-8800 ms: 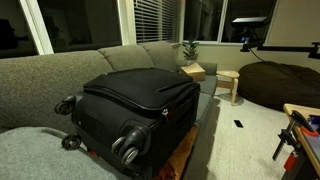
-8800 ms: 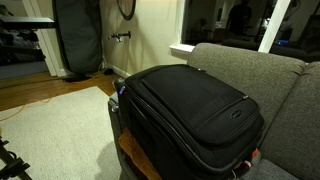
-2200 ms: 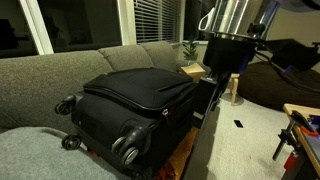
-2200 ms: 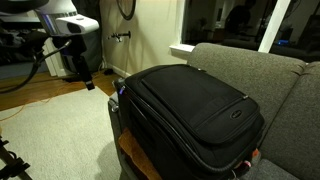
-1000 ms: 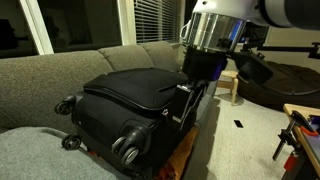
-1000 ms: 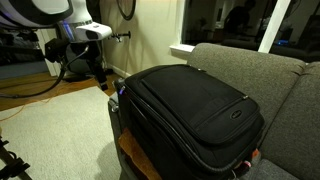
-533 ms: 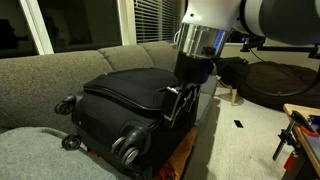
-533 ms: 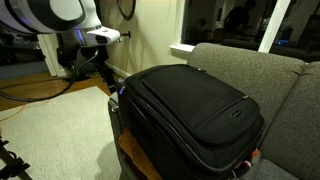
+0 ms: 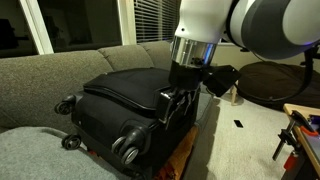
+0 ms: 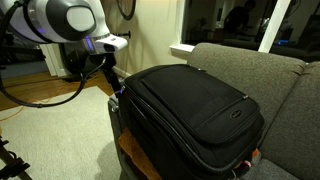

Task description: Open the suitcase fully

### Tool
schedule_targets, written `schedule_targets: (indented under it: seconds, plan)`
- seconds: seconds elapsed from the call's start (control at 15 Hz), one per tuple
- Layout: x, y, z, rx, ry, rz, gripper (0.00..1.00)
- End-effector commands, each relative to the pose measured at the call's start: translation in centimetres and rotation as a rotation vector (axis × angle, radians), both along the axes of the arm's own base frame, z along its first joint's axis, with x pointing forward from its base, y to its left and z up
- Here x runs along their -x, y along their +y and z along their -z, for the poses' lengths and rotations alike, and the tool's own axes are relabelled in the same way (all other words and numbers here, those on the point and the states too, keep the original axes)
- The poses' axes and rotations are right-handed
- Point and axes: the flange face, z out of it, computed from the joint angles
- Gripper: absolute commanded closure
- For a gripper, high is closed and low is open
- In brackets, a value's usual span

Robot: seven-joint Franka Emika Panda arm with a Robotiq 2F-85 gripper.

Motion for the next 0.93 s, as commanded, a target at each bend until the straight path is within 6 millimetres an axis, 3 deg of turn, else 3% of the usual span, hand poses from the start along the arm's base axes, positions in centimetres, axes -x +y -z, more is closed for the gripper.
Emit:
schedule_targets:
  seconds: [0.0, 0.4, 0.47, 0.53, 0.87]
  plan:
    - [-0.73, -0.03, 0.35, 0.002, -0.025, 0.032, 0.00]
    - [-1.30, -0.06, 0.86, 0.006, -0.027, 0.048, 0.00]
    - [-1.37, -0.11, 0.87, 0.006, -0.027, 0.049, 0.09]
    - [-1.40, -0.15, 0.86, 0.007, -0.028, 0.049, 0.26]
    - [-1.38, 0.42, 0.67, 0.000, -0.038, 0.047, 0.59]
